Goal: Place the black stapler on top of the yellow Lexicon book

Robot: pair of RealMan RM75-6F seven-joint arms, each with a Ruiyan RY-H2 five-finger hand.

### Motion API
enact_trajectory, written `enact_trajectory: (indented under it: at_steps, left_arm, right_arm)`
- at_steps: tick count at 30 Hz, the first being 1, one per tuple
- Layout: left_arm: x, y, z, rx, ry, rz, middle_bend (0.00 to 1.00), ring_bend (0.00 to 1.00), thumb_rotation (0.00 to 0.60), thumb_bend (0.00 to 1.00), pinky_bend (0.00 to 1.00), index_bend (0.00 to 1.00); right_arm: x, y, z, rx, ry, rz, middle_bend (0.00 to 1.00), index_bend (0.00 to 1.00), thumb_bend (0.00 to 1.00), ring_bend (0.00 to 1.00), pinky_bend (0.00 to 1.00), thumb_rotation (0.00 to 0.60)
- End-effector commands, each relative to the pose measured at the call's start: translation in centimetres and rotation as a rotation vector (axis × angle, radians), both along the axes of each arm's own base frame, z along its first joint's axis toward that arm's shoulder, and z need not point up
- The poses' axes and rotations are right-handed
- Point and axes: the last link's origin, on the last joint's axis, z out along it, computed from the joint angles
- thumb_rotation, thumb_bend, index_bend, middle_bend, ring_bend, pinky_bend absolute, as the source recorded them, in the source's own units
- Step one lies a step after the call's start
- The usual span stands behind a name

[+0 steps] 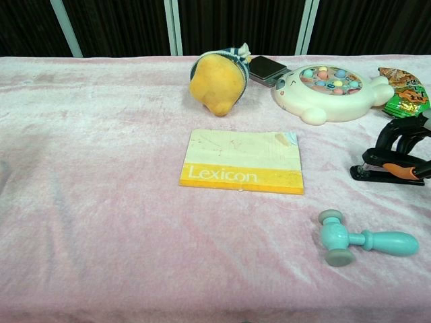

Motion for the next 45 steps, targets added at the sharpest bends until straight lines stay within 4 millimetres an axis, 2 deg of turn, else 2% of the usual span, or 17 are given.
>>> enact_trajectory:
  at_steps: [1, 38, 45]
  left_arm:
    - [-0.01, 0.00, 0.01, 0.000, 0.000, 0.001, 0.04, 0.00, 0.600, 0.25, 0.00, 0.17]
    - [-0.04, 0.03, 0.07, 0.001, 0.006, 0.005, 0.04, 0.00, 0.600, 0.25, 0.00, 0.17]
    - [-0.02, 0.04, 0.08, 0.001, 0.005, 0.005, 0.04, 0.00, 0.600, 0.25, 0.00, 0.17]
  right_arm:
    - [-0.01, -0.01, 0.00, -0.002, -0.001, -0.001, 0.50, 0.60, 0.36, 0.51, 0.37, 0.600]
    - [-0.02, 0.06, -0.20, -0.008, 0.003, 0.000, 0.51, 0.61, 0.36, 0.52, 0.37, 0.600]
    - [0.80, -0.13, 0.03, -0.006, -0.025, 0.015, 0.51, 0.61, 0.36, 0.52, 0.37, 0.600]
